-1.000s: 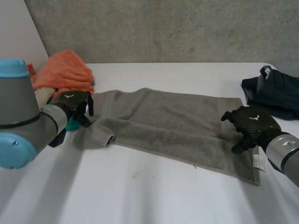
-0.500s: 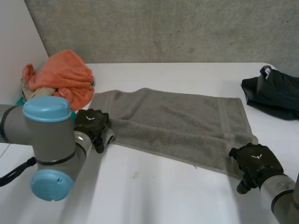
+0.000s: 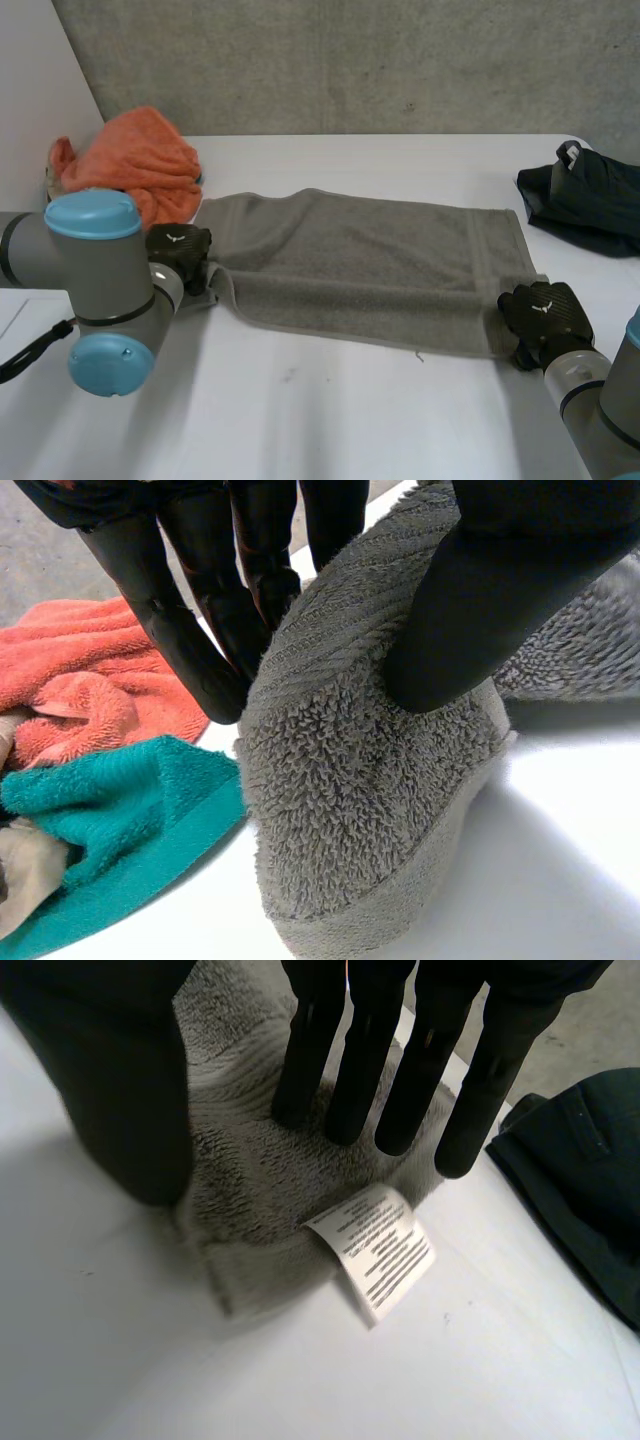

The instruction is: Fold the laundry.

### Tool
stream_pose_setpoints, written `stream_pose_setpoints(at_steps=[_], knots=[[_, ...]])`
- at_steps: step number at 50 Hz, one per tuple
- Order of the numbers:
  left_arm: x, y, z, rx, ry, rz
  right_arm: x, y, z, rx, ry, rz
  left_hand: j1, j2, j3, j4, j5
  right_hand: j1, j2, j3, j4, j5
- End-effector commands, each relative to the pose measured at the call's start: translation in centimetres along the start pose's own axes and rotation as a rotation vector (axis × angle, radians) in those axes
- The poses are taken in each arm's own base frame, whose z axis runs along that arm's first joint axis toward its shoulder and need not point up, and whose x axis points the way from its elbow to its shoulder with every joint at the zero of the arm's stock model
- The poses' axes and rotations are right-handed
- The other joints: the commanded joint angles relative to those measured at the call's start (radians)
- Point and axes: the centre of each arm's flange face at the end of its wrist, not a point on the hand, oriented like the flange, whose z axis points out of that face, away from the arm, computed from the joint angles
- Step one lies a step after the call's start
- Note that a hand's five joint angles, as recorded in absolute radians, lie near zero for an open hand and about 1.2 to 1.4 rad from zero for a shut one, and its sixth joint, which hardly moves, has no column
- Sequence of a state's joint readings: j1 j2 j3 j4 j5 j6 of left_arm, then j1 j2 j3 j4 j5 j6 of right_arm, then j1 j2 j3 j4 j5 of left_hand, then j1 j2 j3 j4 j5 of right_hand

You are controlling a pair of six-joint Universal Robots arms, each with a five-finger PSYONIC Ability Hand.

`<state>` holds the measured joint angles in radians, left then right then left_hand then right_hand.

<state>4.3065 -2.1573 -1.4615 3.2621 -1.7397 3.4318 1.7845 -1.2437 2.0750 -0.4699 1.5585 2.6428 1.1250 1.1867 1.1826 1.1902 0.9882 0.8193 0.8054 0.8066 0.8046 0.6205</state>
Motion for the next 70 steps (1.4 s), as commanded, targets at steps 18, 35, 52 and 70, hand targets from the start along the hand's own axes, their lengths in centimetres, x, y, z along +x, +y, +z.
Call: stream_pose_setpoints(at_steps=[18,35,52,70], knots=[[-3.3,-0.5,-8.0,-0.223,0.232,0.022,7.5,-5.9,-4.5,-0.232,-0.277,0.036,0.271,0.210,0.214,0.206,0.234,0.577,0.591,0.590,0.592,0.601],[-3.0,-0.2,-5.1,-0.239,0.310,0.208,8.9,-6.2,-0.5,-0.257,-0.307,-0.085,0.271,0.210,0.214,0.206,0.234,0.577,0.591,0.590,0.592,0.601],[-3.0,-4.3,5.8,0.126,0.052,0.134,8.2,-8.1,11.4,0.227,-0.020,-0.044,0.271,0.210,0.214,0.206,0.234,0.577,0.591,0.590,0.592,0.601],[-0.6,-4.4,12.1,0.232,0.017,0.146,8.1,-8.3,20.0,0.415,0.221,-0.063,0.271,0.210,0.214,0.206,0.234,0.577,0.591,0.590,0.592,0.601]])
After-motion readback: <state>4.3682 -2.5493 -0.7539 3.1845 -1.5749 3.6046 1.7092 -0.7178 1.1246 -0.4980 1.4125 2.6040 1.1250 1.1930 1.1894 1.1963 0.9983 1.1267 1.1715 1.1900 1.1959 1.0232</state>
